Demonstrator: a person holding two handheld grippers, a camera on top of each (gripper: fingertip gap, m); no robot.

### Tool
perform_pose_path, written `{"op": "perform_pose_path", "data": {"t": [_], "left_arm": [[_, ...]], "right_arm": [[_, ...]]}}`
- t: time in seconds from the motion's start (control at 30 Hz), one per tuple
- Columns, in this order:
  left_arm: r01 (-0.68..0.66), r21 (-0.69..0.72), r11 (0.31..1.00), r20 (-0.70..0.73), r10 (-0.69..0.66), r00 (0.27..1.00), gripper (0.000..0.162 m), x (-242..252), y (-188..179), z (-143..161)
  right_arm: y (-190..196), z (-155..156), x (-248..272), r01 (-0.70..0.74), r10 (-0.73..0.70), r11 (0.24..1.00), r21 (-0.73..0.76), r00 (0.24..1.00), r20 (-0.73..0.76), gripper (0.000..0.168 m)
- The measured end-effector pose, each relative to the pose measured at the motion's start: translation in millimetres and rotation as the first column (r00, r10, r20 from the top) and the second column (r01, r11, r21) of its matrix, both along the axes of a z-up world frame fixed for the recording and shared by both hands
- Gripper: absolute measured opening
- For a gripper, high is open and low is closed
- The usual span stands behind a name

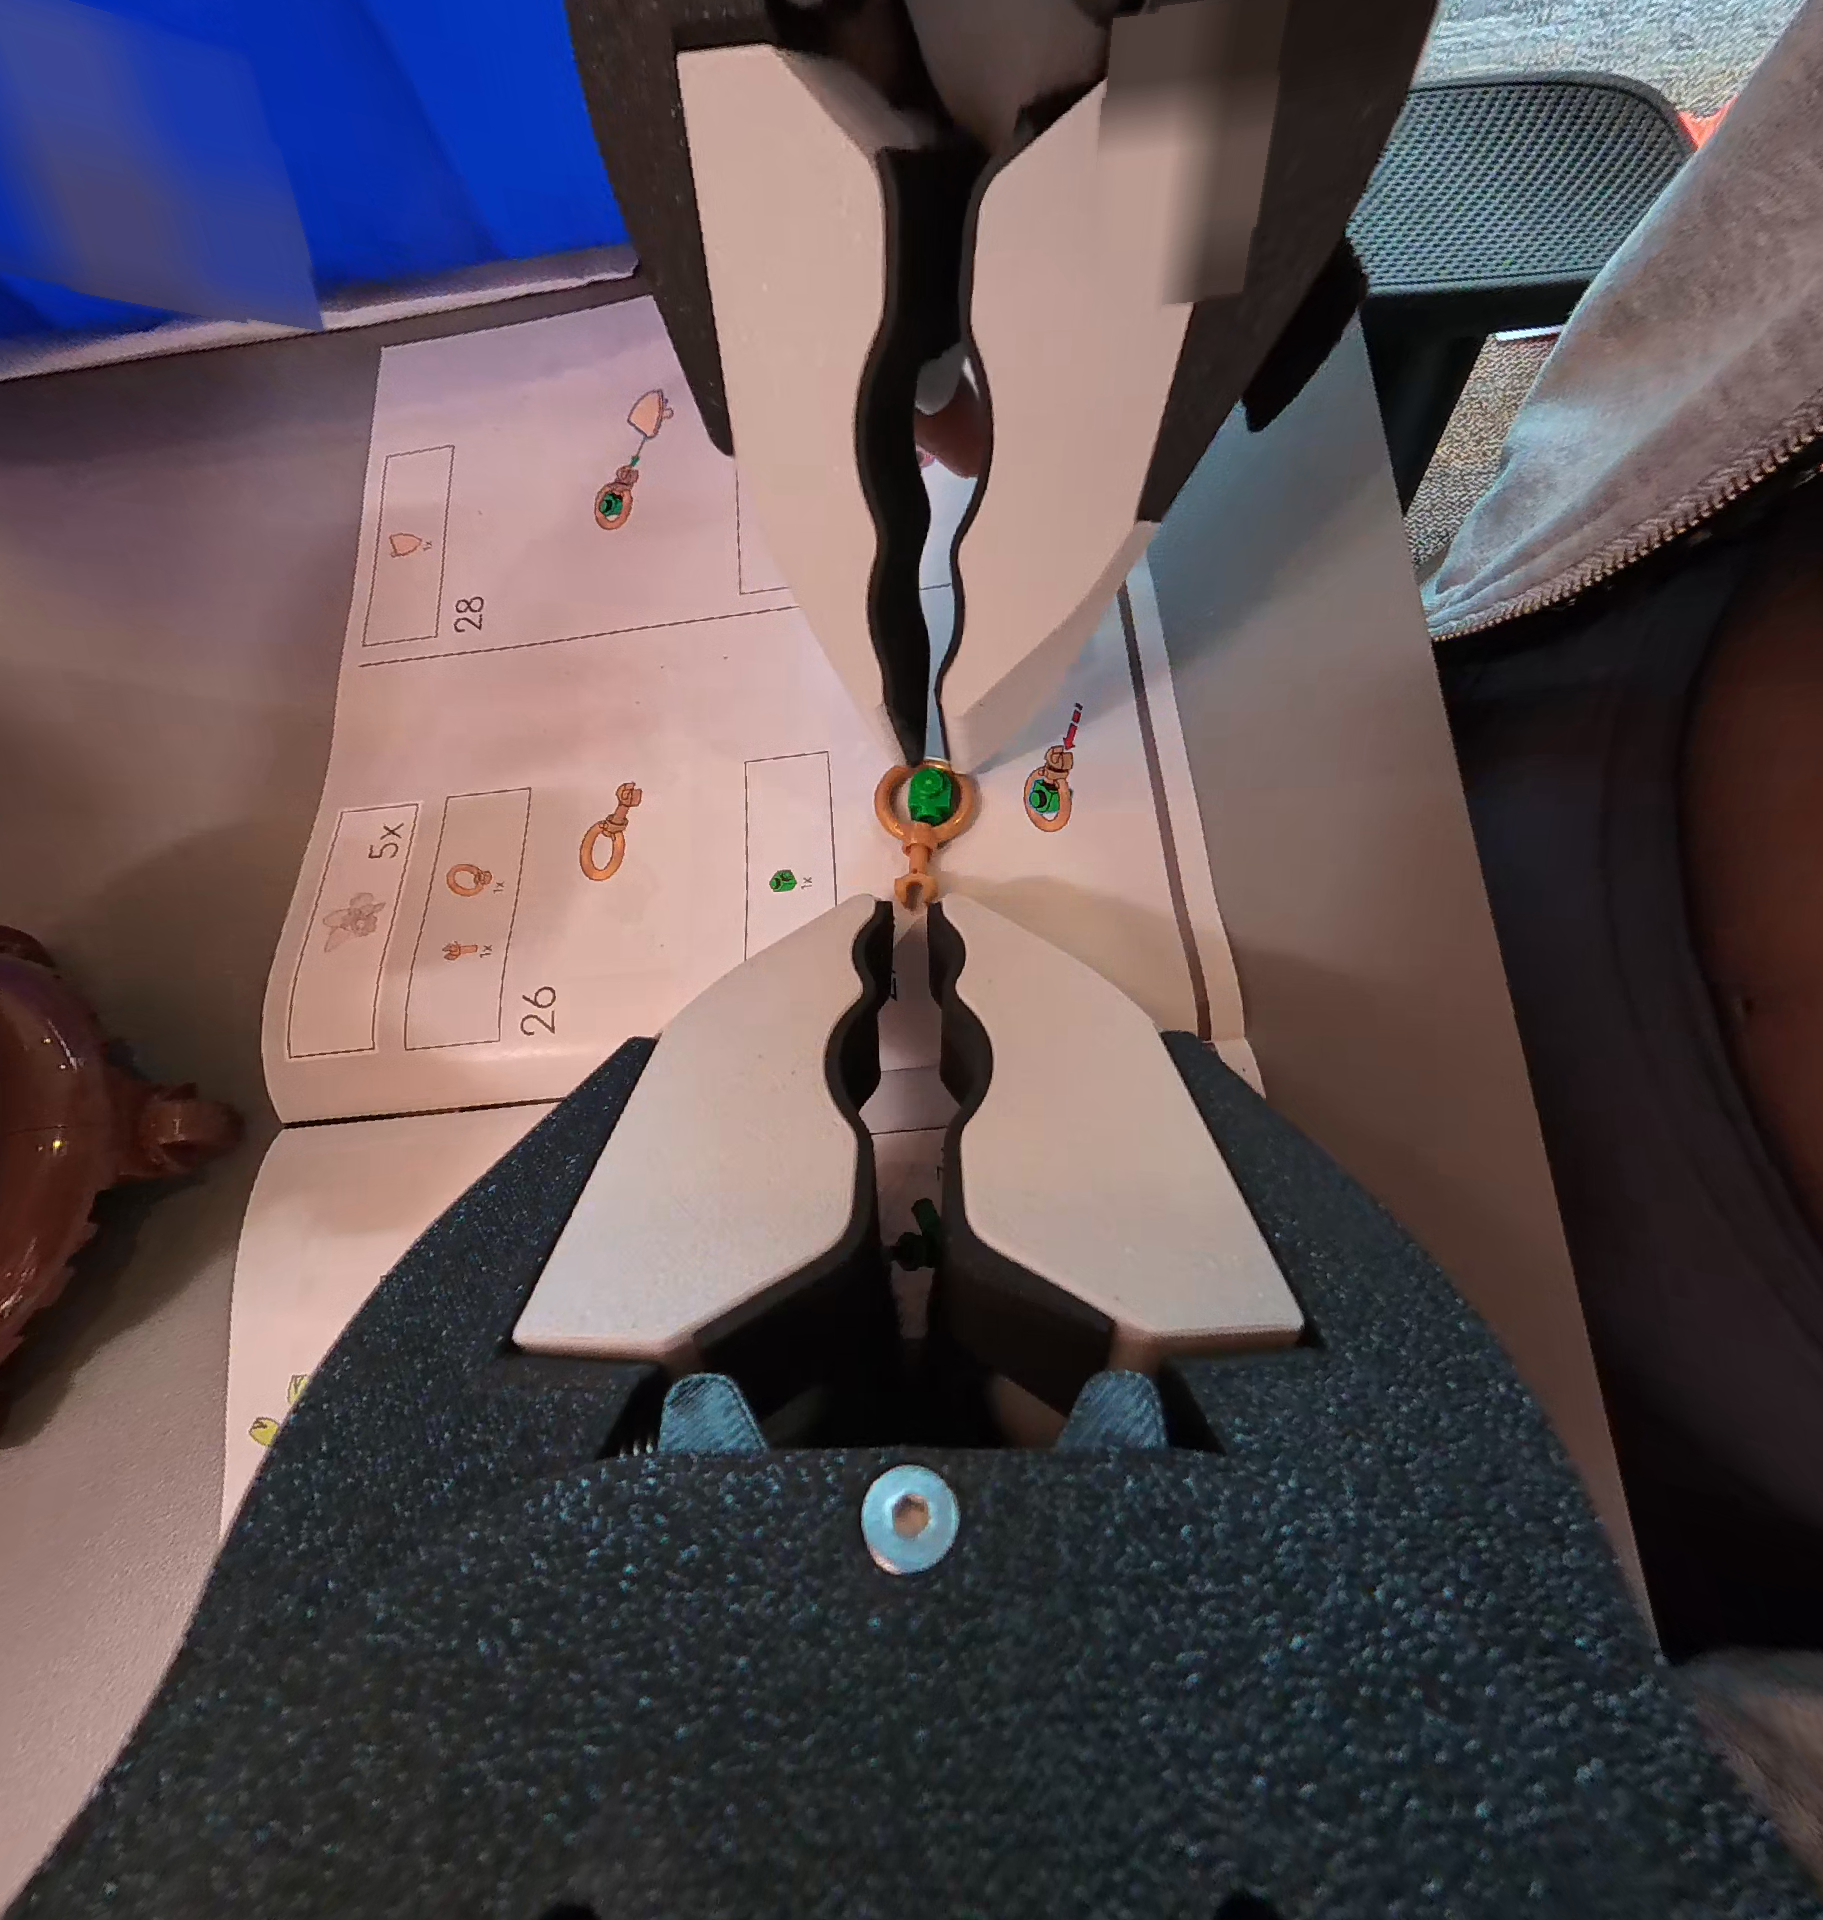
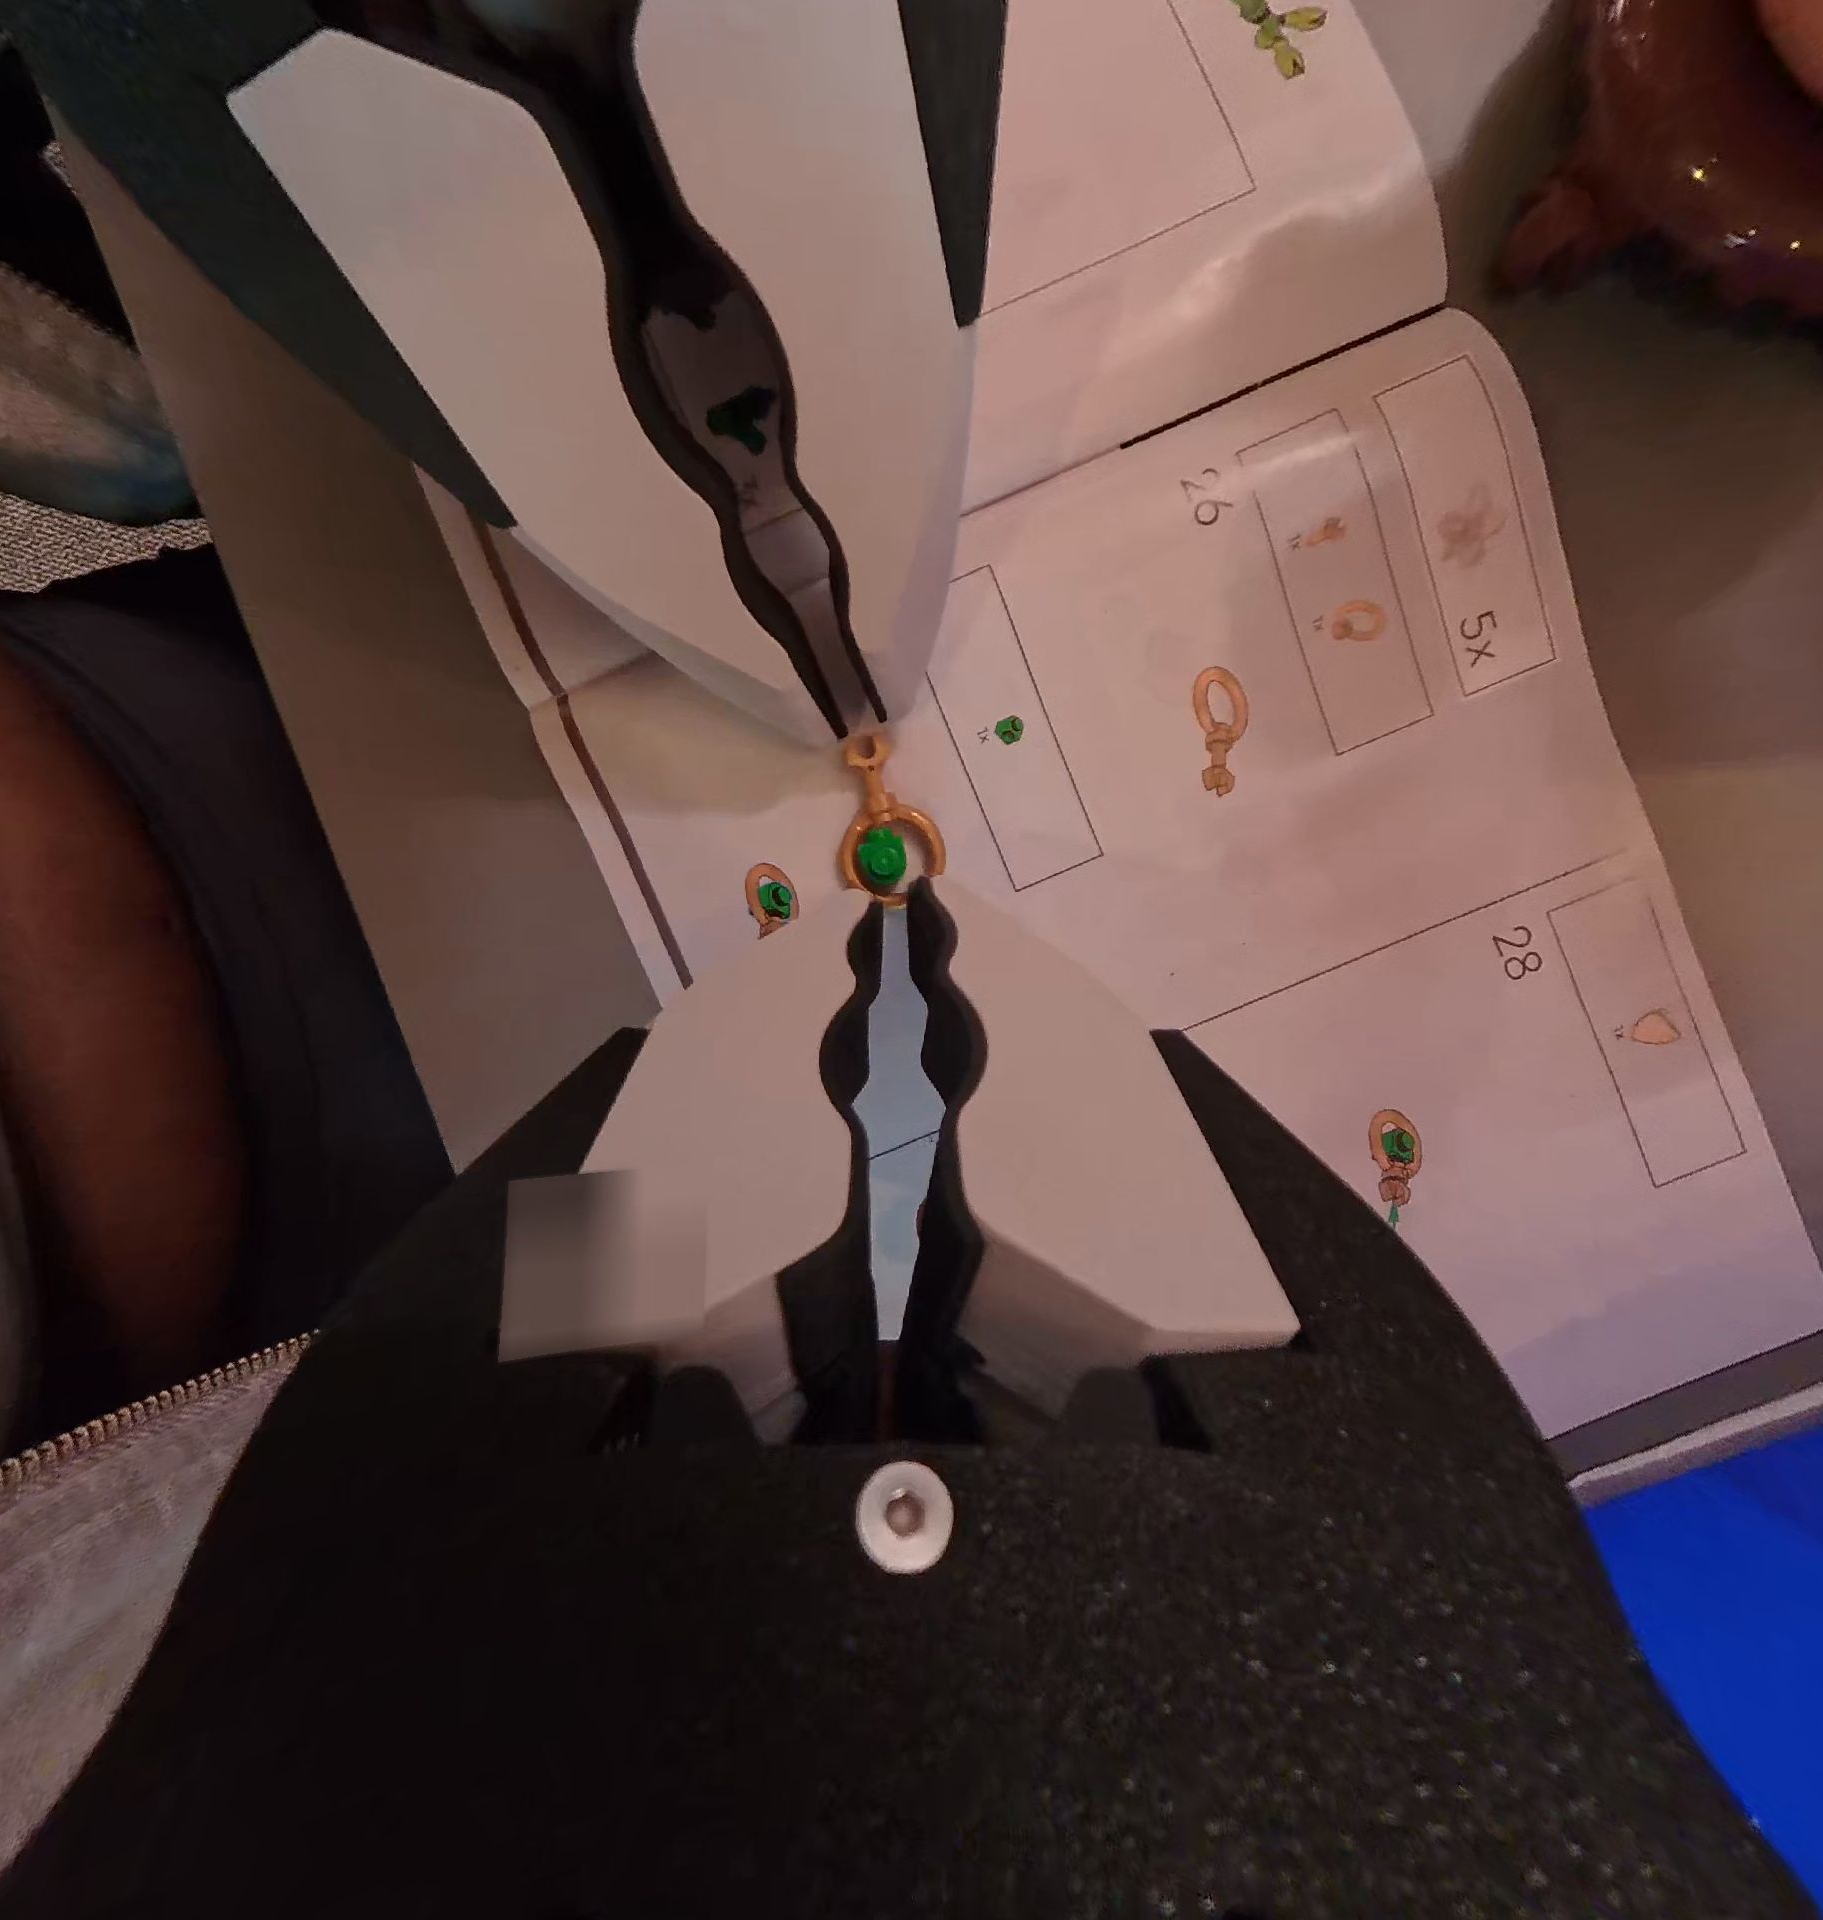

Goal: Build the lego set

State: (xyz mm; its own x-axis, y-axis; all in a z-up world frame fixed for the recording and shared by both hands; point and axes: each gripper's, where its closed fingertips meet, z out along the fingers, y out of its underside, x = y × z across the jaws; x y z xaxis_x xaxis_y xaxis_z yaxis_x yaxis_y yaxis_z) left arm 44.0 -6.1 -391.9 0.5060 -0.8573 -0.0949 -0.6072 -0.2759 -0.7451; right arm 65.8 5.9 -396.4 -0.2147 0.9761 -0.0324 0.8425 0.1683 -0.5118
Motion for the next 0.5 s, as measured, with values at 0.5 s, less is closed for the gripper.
{"op": "perform_pose_path", "data": {"t": [0.5], "left_arm": [[0.002,0.006,1.000,-0.006,-0.002,1.000,0.006,0.1,-0.6,-0.6]], "right_arm": [[-1.5,2.8,-6.1,-0.006,0.008,0.999,0.039,0.999,-0.046,0.005]]}}
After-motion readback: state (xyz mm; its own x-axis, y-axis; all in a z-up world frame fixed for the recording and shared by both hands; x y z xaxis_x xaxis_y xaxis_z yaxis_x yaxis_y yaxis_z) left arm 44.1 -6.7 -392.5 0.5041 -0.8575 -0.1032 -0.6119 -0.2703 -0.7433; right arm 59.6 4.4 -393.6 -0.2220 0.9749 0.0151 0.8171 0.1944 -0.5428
